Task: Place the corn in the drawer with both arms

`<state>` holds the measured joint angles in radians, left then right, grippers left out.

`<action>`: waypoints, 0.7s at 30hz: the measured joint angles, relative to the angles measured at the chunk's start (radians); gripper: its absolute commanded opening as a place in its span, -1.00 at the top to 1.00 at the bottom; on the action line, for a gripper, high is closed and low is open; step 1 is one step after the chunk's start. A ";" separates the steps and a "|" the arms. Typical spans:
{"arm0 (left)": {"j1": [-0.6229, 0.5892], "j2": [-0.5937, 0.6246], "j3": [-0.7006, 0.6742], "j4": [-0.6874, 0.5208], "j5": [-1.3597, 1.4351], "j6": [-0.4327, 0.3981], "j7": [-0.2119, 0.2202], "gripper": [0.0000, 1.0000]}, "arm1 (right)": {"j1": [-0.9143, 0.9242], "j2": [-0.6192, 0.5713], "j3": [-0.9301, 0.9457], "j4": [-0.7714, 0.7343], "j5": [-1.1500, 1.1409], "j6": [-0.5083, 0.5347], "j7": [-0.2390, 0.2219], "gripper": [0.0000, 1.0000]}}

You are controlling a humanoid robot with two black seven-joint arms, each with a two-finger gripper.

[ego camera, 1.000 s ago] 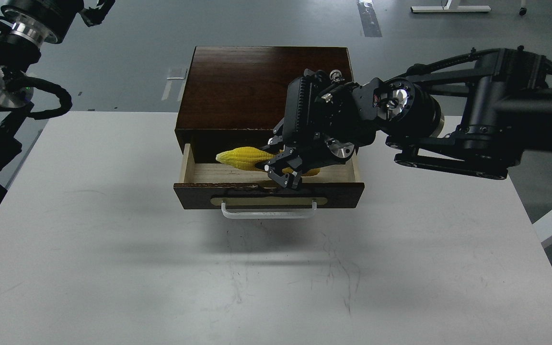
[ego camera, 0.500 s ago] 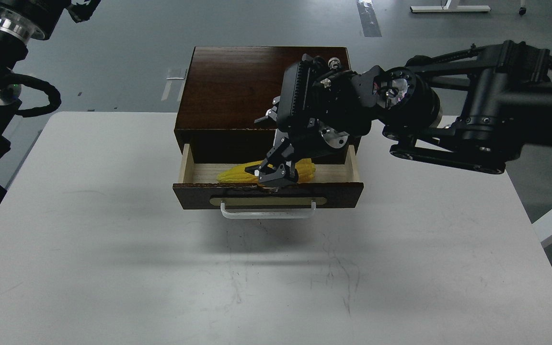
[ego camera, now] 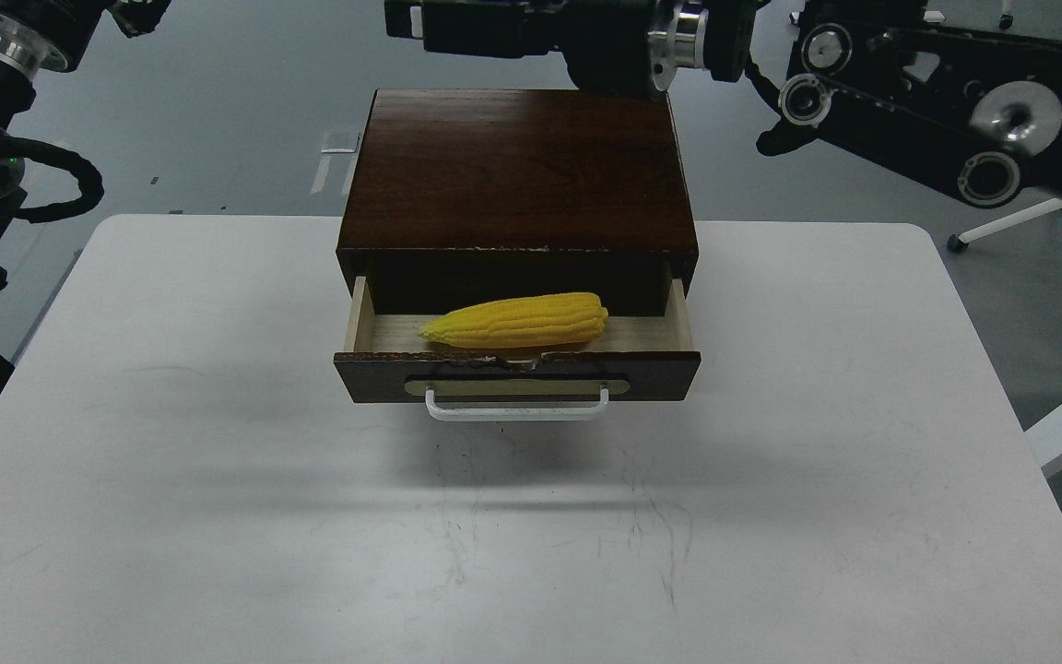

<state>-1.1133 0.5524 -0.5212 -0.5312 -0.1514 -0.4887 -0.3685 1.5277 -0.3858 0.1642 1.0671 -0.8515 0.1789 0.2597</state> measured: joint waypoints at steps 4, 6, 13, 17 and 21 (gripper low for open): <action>0.004 -0.005 0.000 0.003 -0.002 0.000 0.000 -0.96 | -0.112 -0.018 0.152 -0.102 0.253 -0.030 0.006 -1.00; 0.005 -0.010 0.000 0.004 -0.002 0.000 0.001 -0.96 | -0.174 -0.020 0.248 -0.155 0.359 -0.034 0.009 -1.00; 0.007 -0.037 0.000 0.008 -0.006 0.000 0.002 -0.96 | -0.394 -0.021 0.568 -0.222 0.657 -0.030 0.006 -1.00; 0.007 -0.047 -0.002 0.025 -0.008 0.000 0.002 -0.96 | -0.483 -0.031 0.651 -0.238 0.856 -0.025 0.000 -1.00; 0.023 -0.048 -0.005 0.047 -0.010 0.000 0.002 -0.96 | -0.540 -0.066 0.675 -0.277 1.045 -0.007 -0.003 -1.00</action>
<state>-1.0907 0.5048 -0.5265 -0.4843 -0.1610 -0.4887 -0.3666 0.9873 -0.4517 0.8390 0.7898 0.1940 0.1719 0.2563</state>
